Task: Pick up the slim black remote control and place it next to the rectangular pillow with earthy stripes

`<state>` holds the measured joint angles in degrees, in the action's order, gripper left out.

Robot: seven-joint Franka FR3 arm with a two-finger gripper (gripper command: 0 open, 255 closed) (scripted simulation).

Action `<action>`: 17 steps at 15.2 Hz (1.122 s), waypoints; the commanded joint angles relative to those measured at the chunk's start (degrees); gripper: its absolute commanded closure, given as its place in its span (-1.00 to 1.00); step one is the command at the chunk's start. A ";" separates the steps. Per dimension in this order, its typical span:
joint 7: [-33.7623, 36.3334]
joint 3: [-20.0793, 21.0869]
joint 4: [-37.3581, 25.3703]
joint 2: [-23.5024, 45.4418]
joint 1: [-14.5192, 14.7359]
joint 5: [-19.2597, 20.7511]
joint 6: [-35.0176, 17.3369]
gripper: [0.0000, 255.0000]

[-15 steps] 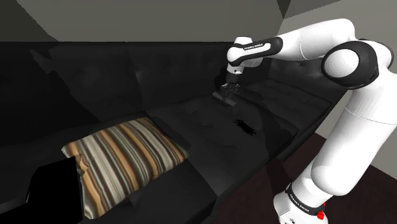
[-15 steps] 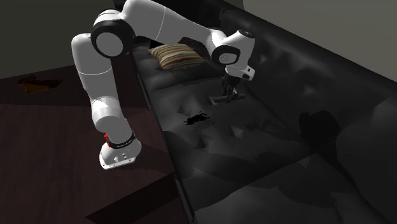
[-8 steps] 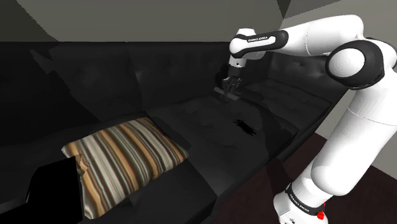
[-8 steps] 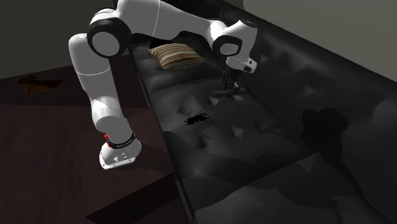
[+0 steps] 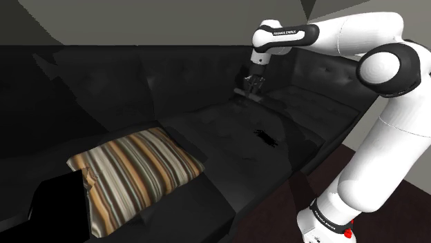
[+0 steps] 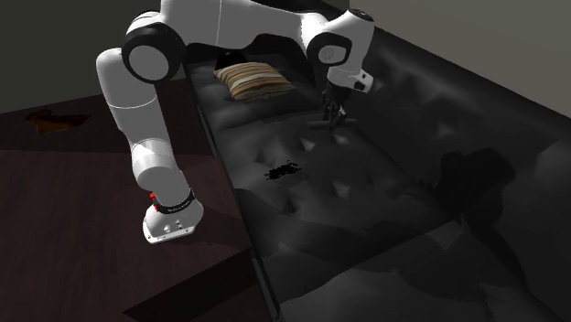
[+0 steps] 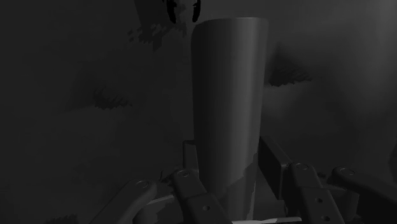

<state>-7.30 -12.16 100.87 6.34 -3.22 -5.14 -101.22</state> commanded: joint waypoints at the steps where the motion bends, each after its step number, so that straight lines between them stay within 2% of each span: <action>1: 0.14 -0.01 -1.40 -0.21 0.00 0.07 1.62 1.00; 7: 0.41 -0.05 -5.43 -0.35 -0.06 0.15 5.77 1.00; 17: 13.68 6.29 2.04 -6.32 7.05 0.14 3.13 1.00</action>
<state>4.85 -6.60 102.18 0.42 3.08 -4.93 -97.63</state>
